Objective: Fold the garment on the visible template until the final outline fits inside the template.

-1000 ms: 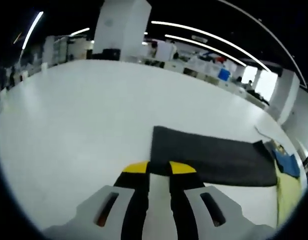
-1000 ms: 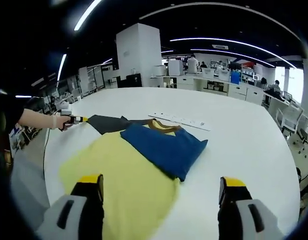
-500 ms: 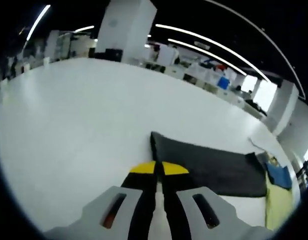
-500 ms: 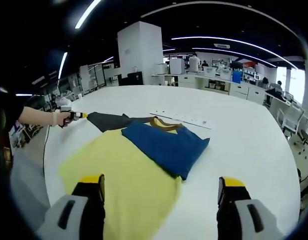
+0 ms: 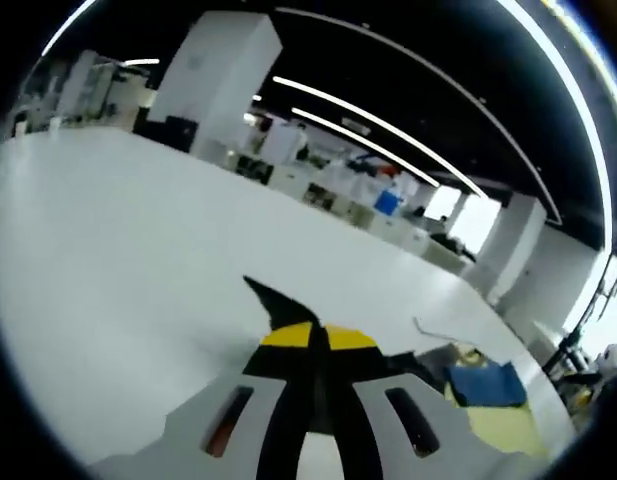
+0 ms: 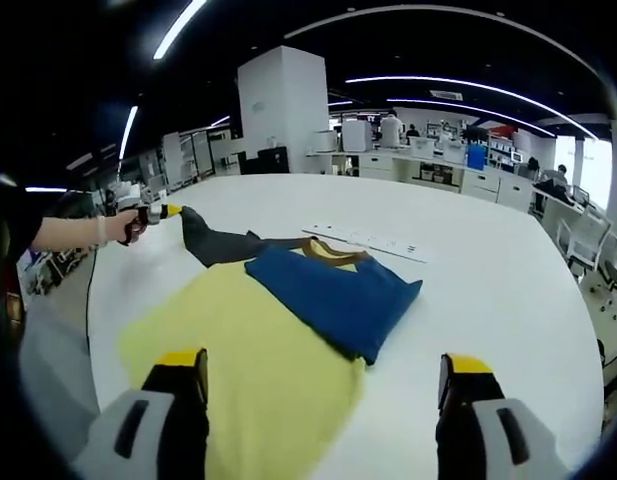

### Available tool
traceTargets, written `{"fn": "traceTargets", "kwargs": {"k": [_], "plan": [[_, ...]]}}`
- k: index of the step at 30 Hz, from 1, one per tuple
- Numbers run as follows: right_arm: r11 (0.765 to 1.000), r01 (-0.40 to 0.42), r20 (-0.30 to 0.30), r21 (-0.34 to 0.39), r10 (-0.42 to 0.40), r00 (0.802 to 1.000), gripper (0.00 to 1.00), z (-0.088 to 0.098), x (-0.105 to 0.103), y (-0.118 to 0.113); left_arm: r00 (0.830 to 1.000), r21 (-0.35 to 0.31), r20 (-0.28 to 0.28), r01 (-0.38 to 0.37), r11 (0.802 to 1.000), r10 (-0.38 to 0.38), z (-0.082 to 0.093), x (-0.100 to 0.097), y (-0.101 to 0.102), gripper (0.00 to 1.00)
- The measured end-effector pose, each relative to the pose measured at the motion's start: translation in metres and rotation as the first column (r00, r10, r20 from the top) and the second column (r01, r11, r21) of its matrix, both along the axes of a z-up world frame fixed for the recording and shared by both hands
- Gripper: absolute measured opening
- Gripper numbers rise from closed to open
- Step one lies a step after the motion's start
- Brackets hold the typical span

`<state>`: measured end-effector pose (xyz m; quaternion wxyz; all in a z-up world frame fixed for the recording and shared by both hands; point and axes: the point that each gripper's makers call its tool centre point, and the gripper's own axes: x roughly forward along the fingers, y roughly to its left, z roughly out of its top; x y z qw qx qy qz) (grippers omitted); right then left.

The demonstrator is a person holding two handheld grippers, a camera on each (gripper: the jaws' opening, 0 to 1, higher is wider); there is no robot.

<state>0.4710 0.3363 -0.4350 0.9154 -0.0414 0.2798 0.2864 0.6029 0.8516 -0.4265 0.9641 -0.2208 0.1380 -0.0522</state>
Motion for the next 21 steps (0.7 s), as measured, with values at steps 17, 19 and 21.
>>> {"fn": "traceTargets", "kwargs": {"k": [17,19,21], "plan": [[0.998,0.03,0.012,0.064,-0.031,0.999,0.96,-0.005,-0.01,-0.014,0.974,-0.063,0.075,0.217,0.974,-0.212,0.043,0.022,-0.143,0.0],[0.997,0.027,0.01,0.069,-0.028,1.0,0.96,-0.007,-0.012,-0.016,0.97,-0.075,0.083,0.234,0.969,-0.228,0.046,0.025,-0.161,0.0],[0.997,0.022,0.006,0.068,-0.022,1.0,0.96,-0.009,-0.014,-0.018,0.965,-0.082,0.086,0.255,0.964,-0.248,0.048,0.027,-0.18,0.0]]}}
